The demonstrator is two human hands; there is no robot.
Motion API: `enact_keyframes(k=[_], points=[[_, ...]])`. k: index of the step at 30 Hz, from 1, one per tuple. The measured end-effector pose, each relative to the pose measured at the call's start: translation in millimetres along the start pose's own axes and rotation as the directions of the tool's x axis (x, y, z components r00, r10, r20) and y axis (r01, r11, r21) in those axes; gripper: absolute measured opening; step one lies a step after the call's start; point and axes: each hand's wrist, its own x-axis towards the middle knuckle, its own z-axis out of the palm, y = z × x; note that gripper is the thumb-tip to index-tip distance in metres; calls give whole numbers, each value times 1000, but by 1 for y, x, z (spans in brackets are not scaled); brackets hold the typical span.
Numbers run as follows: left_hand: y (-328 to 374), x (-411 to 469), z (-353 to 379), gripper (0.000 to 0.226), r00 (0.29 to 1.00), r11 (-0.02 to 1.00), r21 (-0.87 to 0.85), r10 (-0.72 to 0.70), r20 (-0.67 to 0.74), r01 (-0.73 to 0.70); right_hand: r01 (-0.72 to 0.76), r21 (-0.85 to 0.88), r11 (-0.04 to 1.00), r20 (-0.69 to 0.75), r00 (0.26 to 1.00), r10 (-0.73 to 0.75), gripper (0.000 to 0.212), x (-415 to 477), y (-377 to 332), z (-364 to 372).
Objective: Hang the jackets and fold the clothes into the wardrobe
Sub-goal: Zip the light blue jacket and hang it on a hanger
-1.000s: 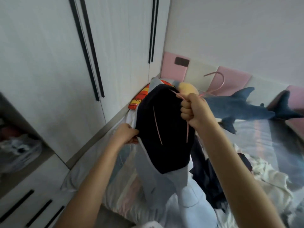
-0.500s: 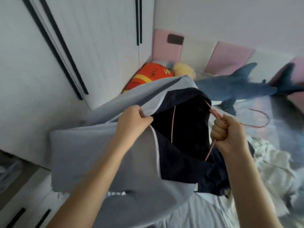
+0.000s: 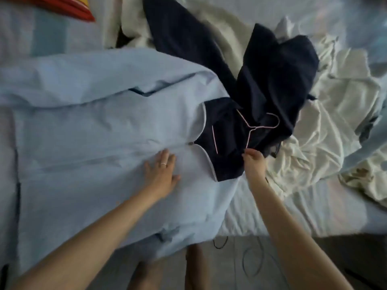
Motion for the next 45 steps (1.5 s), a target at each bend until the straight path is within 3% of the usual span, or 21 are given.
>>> enact_keyframes(k=[2,4,5,7,10,12,14,15,20,23,25,27,28,31,33,36,39,43,45], points=[[-25,9,17,80,998,997,68,41,-36,-39,291,-235,928,42,956,-289,23,-7,27,32],[-54,23,29,88,994,994,95,63,-92,-55,563,-457,689,100,802,-589,23,-6,37,59],[-68,27,33,91,989,992,106,76,-123,-63,642,-494,586,155,729,-667,25,-2,42,71],[-91,29,38,94,985,987,153,81,-152,-58,672,-472,570,349,736,-580,33,2,33,92],[-100,29,40,105,995,986,169,24,-101,-7,510,-375,774,499,815,-295,40,13,14,121],[-94,30,38,117,999,988,149,-28,-46,34,373,-177,911,540,810,-227,29,19,0,135],[-84,31,34,128,998,991,120,-64,14,62,110,0,994,650,755,-84,21,27,-9,139],[-81,32,33,133,994,990,108,-91,55,85,0,22,1000,710,704,-15,18,32,-12,140],[-74,39,23,136,957,976,119,-203,206,181,-226,-113,968,872,443,205,18,39,-19,131],[-71,39,17,137,942,973,116,-221,251,198,-402,-28,915,902,384,196,30,36,-16,130],[-70,38,16,137,932,970,122,-235,276,208,-490,55,870,901,400,168,32,32,-13,132],[-69,40,15,137,921,967,130,-249,299,219,-476,82,875,878,451,163,29,30,-10,133],[-69,40,13,137,916,966,132,-254,311,222,-434,90,896,849,504,159,25,28,-7,134],[-70,40,11,137,909,964,135,-261,325,229,-95,12,995,601,796,69,14,25,1,134],[-70,41,11,136,907,964,135,-262,330,229,91,-106,990,437,899,-36,24,25,2,133],[-70,41,10,136,905,964,137,-261,336,227,236,-153,960,375,912,-165,30,19,-3,135],[-69,41,8,136,901,962,143,-268,340,232,231,-162,959,361,919,-160,25,17,-11,140],[-68,41,7,136,898,961,151,-271,346,232,330,-252,910,306,919,-248,24,13,-13,146],[-67,40,7,136,897,960,152,-273,348,233,338,-208,918,263,923,-281,22,9,-8,149]])
